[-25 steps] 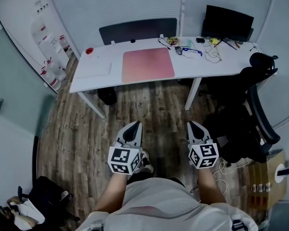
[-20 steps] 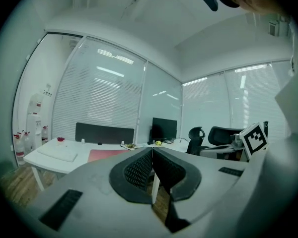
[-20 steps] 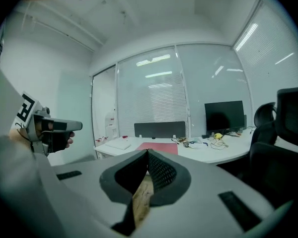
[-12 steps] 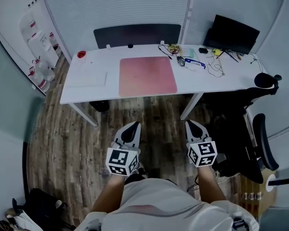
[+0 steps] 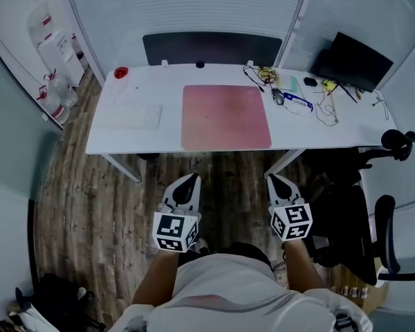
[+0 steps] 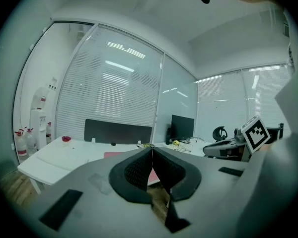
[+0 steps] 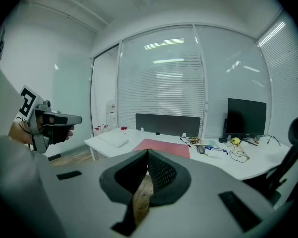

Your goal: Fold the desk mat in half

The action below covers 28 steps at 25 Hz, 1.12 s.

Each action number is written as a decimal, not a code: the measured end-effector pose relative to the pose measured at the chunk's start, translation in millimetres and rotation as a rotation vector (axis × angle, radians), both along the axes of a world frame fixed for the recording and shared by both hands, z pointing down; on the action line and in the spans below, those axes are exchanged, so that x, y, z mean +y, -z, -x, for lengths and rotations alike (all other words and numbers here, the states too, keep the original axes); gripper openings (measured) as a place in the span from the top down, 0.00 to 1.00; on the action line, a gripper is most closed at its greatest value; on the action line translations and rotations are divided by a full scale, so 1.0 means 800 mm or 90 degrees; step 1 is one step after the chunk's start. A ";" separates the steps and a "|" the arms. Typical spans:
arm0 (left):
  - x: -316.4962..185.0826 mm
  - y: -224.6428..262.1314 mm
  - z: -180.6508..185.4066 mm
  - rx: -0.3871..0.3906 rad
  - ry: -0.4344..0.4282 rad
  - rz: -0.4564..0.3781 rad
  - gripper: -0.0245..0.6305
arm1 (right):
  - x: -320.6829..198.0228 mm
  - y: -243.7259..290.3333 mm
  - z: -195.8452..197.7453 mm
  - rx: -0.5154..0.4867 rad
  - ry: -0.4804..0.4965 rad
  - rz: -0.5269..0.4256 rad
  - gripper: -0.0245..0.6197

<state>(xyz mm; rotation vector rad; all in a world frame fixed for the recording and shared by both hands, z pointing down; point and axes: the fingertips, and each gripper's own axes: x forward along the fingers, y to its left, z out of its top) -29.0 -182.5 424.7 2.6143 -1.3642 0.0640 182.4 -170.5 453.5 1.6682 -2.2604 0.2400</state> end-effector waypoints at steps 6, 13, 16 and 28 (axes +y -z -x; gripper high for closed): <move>-0.049 -0.007 -0.005 -0.006 0.026 0.013 0.94 | -0.065 -0.008 -0.017 -0.011 0.009 0.006 0.88; -0.115 -0.004 -0.061 -0.019 0.064 0.010 0.94 | -0.154 -0.012 -0.076 -0.031 0.045 -0.001 0.88; -0.152 0.000 -0.093 -0.018 0.085 0.013 0.94 | -0.197 -0.012 -0.115 -0.036 0.054 -0.002 0.88; -0.239 -0.042 -0.171 -0.029 0.112 0.071 0.94 | -0.294 -0.098 -0.212 -0.028 0.059 0.133 0.82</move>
